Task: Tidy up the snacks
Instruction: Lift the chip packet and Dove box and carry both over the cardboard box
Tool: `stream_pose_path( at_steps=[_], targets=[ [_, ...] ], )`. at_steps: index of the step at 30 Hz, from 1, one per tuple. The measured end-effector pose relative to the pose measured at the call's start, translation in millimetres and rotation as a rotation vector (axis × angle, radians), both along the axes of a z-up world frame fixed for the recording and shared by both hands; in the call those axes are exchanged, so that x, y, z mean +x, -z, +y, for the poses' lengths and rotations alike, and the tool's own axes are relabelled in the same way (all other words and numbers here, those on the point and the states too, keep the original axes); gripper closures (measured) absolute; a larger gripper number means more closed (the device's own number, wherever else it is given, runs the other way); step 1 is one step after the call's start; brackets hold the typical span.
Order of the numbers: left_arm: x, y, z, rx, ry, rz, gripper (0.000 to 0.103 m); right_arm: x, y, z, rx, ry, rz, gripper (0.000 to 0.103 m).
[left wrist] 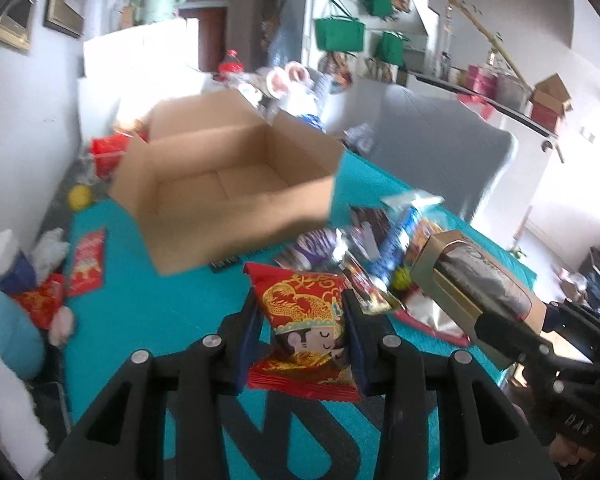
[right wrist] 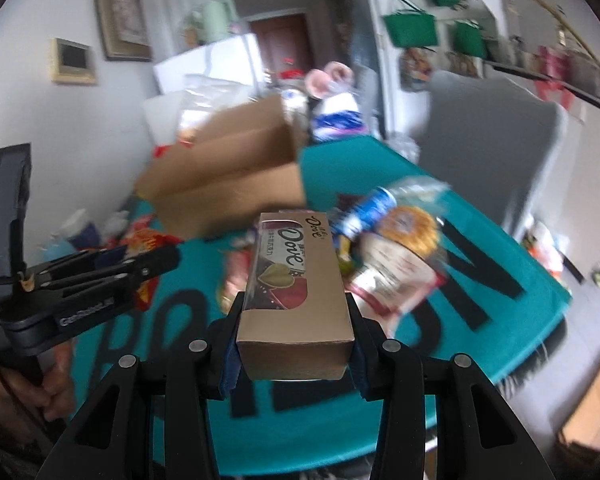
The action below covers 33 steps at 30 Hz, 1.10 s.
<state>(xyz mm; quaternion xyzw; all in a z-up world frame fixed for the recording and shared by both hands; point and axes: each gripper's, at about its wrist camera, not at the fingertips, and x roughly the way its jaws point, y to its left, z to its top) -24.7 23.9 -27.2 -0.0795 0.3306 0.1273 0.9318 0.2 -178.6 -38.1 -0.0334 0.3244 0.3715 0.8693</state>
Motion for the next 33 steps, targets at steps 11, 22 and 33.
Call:
stream_pose_path(
  at_steps=[11, 22, 33],
  targets=[
    [4, -38, 25, 0.063, -0.043, -0.102, 0.065, 10, -22, 40, 0.033, -0.092, -0.067, 0.06],
    [30, -80, 56, 0.12, -0.079, -0.221, 0.065, 39, -65, 83, 0.09, -0.17, -0.161, 0.06],
    [70, -100, 92, 0.115, -0.102, -0.294, 0.065, 85, -90, 132, 0.097, -0.21, -0.211, 0.06]
  ],
)
